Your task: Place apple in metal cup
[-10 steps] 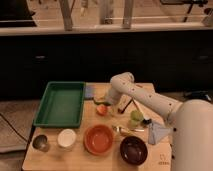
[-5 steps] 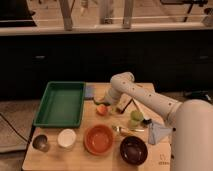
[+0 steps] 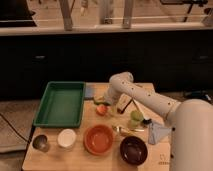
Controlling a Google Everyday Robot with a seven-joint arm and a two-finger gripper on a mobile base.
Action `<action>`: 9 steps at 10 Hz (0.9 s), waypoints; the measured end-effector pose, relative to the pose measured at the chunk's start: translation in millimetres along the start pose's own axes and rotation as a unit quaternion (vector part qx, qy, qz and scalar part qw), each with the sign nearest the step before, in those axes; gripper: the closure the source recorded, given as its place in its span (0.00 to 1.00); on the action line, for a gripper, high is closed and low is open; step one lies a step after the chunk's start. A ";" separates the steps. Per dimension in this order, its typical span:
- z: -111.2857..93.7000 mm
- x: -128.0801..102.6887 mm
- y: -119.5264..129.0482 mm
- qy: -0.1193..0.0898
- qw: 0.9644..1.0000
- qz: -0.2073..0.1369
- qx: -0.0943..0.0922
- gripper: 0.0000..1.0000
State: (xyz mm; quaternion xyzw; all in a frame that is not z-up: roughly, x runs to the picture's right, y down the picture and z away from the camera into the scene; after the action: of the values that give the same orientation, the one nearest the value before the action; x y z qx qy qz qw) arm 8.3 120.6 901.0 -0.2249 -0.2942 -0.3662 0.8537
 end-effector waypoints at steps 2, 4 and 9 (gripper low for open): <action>2.2 -3.7 -2.9 -0.006 1.000 -0.010 -0.004 0.20; 5.0 -7.6 -5.1 -0.013 1.000 -0.022 -0.010 0.21; 4.1 -9.2 -1.3 -0.018 0.999 -0.034 -0.010 0.67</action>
State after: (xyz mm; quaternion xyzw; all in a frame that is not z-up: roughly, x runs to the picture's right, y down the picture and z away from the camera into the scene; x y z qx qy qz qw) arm 0.8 126.8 898.0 -0.2300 -0.3131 -0.3935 0.8332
